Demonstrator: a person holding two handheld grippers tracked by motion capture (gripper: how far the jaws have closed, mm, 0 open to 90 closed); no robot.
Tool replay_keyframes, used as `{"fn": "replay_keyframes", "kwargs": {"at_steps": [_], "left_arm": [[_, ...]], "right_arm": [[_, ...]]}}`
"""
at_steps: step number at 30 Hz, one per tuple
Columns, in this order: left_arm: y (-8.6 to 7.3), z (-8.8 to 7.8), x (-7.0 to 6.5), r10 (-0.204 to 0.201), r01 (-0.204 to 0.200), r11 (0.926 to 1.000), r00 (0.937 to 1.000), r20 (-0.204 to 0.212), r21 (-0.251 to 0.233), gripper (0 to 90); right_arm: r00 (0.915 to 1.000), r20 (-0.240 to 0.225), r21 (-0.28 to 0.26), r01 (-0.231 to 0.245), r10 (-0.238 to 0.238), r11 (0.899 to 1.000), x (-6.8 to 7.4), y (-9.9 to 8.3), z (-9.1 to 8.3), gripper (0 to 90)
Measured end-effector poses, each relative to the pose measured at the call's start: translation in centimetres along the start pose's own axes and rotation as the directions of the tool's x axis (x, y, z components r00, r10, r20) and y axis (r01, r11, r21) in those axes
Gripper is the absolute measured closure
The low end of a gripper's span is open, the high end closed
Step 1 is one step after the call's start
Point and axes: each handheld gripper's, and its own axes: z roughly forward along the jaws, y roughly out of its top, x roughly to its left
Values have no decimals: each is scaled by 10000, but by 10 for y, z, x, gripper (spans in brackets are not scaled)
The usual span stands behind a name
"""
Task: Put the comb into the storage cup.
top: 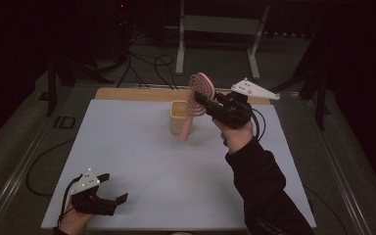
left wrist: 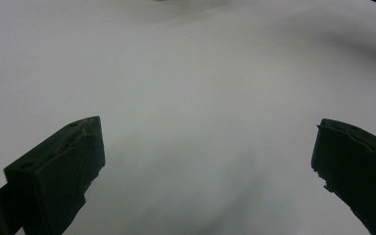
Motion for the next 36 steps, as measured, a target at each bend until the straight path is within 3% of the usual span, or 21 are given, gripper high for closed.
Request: {"fn": "replay_keyframes", "kwargs": {"at_steps": [18,36], "left_arm": [[1,0,-1,43,-43,10000,10000,80,-31,4],[2,0,-1,25,-23,9999,9999,163,-144,3]], "right_arm": [[9973,732,-321,-34,57,9995,-20,7,9,645],[9889,1479,-802,239,-118,9965,-35,23,36,645]]}}
